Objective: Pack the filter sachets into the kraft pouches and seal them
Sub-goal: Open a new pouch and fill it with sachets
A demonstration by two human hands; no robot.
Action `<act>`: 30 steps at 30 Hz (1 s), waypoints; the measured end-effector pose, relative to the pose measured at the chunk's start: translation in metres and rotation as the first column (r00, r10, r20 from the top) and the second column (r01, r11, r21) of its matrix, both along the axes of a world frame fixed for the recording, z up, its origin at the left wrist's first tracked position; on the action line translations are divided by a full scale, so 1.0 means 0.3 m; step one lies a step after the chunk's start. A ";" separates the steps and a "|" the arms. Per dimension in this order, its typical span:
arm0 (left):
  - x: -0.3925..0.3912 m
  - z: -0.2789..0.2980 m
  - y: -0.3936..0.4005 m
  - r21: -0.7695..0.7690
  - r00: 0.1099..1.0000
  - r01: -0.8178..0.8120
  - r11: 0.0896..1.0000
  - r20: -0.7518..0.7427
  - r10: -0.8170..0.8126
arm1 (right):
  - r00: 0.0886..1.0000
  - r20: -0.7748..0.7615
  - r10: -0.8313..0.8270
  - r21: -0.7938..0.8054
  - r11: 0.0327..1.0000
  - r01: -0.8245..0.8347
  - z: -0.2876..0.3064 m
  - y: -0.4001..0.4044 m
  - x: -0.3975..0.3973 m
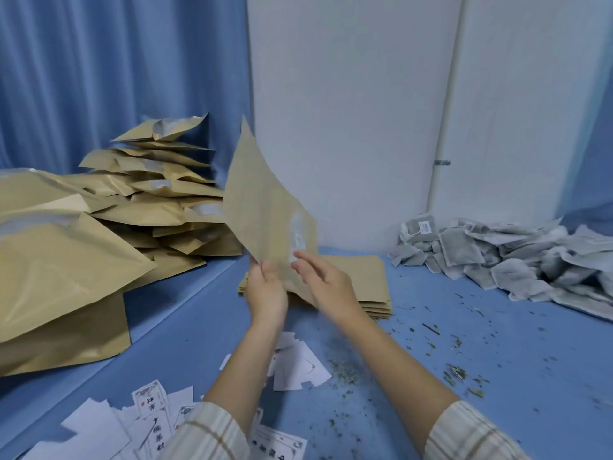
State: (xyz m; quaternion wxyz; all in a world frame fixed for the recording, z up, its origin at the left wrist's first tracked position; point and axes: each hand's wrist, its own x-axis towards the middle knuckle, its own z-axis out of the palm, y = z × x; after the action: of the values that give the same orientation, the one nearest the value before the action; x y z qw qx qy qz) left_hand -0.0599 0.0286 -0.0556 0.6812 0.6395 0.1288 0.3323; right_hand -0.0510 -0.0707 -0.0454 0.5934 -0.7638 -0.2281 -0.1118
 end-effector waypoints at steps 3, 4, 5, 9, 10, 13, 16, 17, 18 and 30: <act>-0.067 0.038 0.024 0.311 0.983 -0.184 0.932 0.084 0.166 | 0.948 -0.224 0.225 0.433 0.895 -0.110 0.119 -0.025 -0.051; -0.091 0.053 0.027 0.379 0.976 -0.212 0.901 0.136 0.172 | 0.932 -0.222 0.287 0.515 0.846 -0.138 0.158 -0.043 -0.067; -0.111 0.061 0.029 0.451 0.967 -0.246 0.858 0.178 0.184 | 0.920 -0.208 0.334 0.581 0.798 -0.158 0.195 -0.062 -0.081; -0.175 0.046 0.043 0.735 0.935 -0.348 0.582 0.228 0.271 | 0.951 -0.185 0.248 0.576 0.811 -0.099 0.271 -0.141 -0.121; -0.192 0.033 0.044 0.784 0.928 -0.358 0.508 0.238 0.287 | 0.960 -0.196 0.198 0.546 0.836 -0.061 0.264 -0.152 -0.124; -0.242 -0.017 0.055 0.923 0.930 -0.218 0.318 0.098 0.354 | 0.939 -0.316 0.138 0.519 0.853 0.049 0.197 -0.161 -0.125; -0.281 -0.056 0.057 0.951 0.891 0.180 0.251 -0.265 0.367 | 0.839 -0.469 0.275 0.601 0.795 0.075 0.099 -0.149 -0.129; -0.294 -0.063 0.055 0.910 0.864 0.299 0.287 -0.386 0.322 | 0.809 -0.508 0.295 0.606 0.790 0.092 0.065 -0.149 -0.127; -0.307 -0.066 0.053 0.859 0.839 0.392 0.330 -0.481 0.255 | 0.793 -0.535 0.292 0.591 0.800 0.104 0.030 -0.151 -0.123; -0.285 -0.038 -0.250 0.466 0.893 0.350 0.813 -0.427 -0.139 | 0.753 -0.612 0.243 0.557 0.808 0.192 -0.154 -0.196 -0.133</act>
State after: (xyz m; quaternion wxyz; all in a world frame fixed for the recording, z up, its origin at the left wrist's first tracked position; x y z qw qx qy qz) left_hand -0.1454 -0.0463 -0.0670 0.4777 0.8649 0.0742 0.1347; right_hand -0.0908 -0.1296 -0.0917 0.8423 -0.5272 0.0305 0.1078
